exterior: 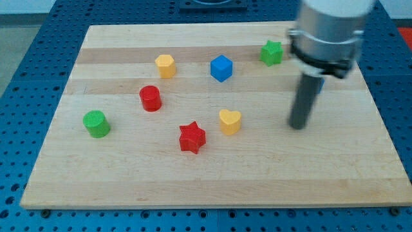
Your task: Move the blue triangle to the right side of the yellow heart
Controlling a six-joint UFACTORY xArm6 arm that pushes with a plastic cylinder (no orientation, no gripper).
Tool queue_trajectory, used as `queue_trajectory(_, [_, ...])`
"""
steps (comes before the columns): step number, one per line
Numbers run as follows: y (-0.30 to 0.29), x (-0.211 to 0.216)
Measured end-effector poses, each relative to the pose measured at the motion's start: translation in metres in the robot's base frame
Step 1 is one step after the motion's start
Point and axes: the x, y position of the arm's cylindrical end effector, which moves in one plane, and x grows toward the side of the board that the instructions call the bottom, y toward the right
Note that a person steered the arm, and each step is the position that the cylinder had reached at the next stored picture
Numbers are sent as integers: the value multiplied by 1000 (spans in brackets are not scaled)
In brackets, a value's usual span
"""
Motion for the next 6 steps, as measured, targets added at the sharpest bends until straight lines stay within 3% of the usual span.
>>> queue_trajectory(1, [78, -32])
queue_trajectory(2, [118, -90])
queue_trajectory(3, [98, -136])
queue_trajectory(4, [30, -112])
queue_trajectory(5, [-20, -62])
queue_trajectory(6, [-40, -45])
